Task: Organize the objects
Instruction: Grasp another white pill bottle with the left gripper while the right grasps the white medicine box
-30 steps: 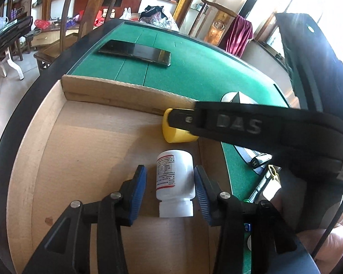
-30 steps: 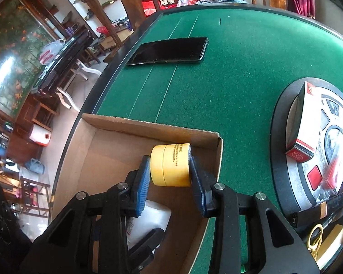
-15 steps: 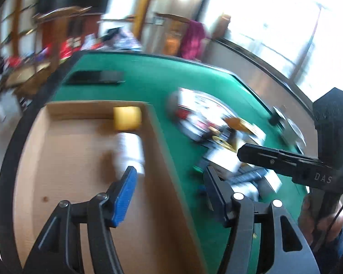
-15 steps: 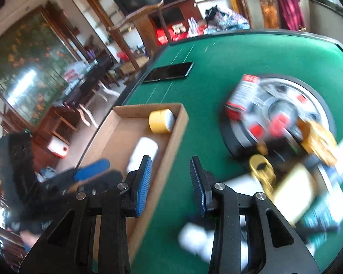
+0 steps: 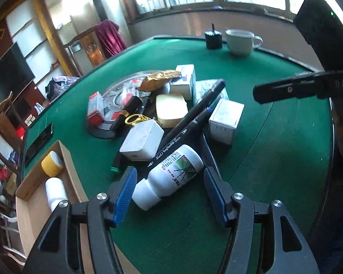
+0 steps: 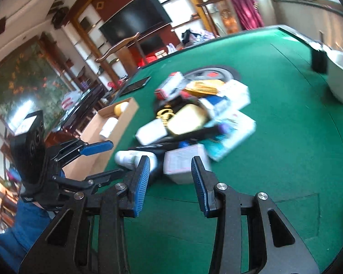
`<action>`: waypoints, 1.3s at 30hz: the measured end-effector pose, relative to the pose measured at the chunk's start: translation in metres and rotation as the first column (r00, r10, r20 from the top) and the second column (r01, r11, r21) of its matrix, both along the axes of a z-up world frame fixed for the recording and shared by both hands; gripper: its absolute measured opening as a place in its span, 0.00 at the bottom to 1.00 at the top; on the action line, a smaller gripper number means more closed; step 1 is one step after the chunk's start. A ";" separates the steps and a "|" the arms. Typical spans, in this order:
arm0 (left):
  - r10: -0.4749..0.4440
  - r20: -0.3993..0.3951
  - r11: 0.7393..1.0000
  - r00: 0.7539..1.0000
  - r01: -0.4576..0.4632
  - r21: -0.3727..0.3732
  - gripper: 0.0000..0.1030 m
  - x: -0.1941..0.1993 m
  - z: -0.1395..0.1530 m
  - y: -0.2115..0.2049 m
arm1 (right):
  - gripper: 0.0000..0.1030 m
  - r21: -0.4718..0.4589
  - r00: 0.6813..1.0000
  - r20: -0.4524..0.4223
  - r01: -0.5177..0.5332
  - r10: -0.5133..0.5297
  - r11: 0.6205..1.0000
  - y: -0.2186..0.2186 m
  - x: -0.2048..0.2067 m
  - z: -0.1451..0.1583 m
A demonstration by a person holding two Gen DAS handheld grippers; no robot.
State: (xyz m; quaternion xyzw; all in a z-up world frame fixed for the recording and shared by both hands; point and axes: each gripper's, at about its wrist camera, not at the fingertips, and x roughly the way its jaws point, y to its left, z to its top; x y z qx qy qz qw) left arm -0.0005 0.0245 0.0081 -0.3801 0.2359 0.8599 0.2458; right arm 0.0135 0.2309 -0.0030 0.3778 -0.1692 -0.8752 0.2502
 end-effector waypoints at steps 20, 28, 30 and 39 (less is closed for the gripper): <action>0.130 0.124 0.989 0.984 -0.138 0.051 0.38 -0.005 -0.013 0.021 | 0.49 0.058 1.000 0.015 -0.003 0.002 0.998 -0.008 -0.002 -0.014; 0.160 0.164 0.980 0.973 -0.177 0.092 0.37 -0.019 -0.025 0.028 | 0.53 0.214 1.000 0.026 -0.006 0.000 0.977 -0.033 -0.016 -0.014; 0.173 0.176 0.974 0.969 -0.194 0.115 0.34 -0.018 -0.026 0.025 | 0.53 0.266 1.000 0.024 0.003 -0.010 0.964 -0.038 -0.019 -0.015; 0.251 0.182 0.947 0.951 -0.280 0.156 0.33 -0.004 -0.025 0.018 | 0.54 0.300 1.000 0.022 -0.022 0.016 0.954 -0.049 -0.020 -0.017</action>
